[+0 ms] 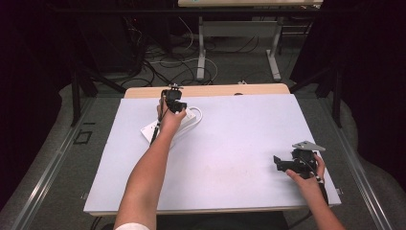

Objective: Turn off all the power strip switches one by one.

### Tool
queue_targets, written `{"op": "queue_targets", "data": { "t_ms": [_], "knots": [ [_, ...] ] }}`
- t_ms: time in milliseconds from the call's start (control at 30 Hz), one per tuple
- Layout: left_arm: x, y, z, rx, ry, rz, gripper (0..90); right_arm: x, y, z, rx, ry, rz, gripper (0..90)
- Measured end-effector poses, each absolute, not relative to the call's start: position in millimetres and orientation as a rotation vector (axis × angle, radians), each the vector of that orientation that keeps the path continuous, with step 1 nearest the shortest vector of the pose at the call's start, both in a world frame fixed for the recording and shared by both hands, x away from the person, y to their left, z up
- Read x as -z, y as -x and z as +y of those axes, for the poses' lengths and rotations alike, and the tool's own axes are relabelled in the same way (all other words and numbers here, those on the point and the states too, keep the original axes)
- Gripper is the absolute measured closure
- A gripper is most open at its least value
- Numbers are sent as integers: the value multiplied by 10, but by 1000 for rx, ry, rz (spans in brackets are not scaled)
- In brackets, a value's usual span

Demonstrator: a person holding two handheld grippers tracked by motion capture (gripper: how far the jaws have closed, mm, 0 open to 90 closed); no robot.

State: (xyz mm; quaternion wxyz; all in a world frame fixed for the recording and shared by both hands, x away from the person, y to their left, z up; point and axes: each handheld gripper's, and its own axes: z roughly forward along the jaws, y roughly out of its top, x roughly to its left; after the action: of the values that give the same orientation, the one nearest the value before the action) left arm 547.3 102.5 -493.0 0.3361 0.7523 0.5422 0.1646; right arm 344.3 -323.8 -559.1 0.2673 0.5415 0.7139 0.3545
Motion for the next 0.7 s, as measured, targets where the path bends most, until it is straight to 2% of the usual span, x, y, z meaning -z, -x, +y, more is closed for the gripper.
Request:
{"op": "queue_targets", "data": {
  "t_ms": [700],
  "knots": [
    [5203, -5601, 954, -381, -1977, 1458, 900, 5602, -3449, -3229, -949, -1456, 1937, 12]
  ]
}}
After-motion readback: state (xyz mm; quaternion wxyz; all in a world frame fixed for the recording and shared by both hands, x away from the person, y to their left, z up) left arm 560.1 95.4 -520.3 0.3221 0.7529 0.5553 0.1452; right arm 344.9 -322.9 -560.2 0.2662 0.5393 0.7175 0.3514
